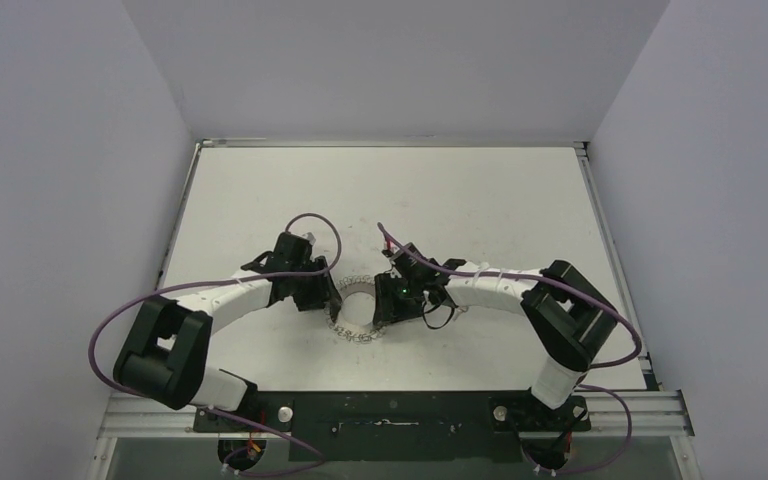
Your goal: Put the keys on the keyring
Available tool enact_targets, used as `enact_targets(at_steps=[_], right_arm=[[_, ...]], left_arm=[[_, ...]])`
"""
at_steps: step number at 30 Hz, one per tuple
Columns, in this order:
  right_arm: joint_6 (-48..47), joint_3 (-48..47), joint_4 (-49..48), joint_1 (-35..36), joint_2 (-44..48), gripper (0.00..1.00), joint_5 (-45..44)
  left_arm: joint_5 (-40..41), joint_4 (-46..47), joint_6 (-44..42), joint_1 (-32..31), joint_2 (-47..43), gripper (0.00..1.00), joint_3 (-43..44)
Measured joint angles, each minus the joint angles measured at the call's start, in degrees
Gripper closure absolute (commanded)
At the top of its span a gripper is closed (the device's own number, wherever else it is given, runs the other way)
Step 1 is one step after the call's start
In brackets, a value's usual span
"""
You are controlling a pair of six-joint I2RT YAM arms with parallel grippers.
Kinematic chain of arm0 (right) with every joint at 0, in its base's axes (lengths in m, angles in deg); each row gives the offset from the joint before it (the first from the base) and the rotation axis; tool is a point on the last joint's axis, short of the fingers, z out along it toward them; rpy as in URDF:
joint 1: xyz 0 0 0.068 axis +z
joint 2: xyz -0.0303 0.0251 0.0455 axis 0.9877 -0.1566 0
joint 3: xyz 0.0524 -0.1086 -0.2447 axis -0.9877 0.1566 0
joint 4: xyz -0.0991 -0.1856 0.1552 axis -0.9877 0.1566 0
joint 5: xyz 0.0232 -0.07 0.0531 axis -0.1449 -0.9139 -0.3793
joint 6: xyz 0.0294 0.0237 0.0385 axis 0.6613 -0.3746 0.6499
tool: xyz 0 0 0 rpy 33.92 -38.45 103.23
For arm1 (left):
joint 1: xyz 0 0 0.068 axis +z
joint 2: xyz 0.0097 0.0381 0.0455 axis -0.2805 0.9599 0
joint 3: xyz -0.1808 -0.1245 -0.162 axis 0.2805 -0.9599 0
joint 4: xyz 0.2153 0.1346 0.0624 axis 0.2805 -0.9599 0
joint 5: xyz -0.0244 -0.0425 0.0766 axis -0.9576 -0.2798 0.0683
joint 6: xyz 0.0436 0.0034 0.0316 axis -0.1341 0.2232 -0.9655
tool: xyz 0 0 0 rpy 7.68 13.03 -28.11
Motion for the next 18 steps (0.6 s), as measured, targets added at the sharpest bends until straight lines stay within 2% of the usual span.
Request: enact_targets(at_steps=[6,13,18], right_arm=[[-2.93,0.0,4.92,-2.27,2.99,0.45,-3.3],[-6.25,0.0,3.98,-5.55,8.17,0.44,-9.62],[-6.78,-0.04,1.25,-7.28,8.96,0.44,-9.01]], left_arm=[[4.13,-4.17,-4.15,0.0,-1.44,0.47,2.67],[12.04,-9.81,-7.85,0.17,-15.1,0.33,2.69],[15.67,-10.12,-7.74,0.9,-24.13,0.35,1.57]])
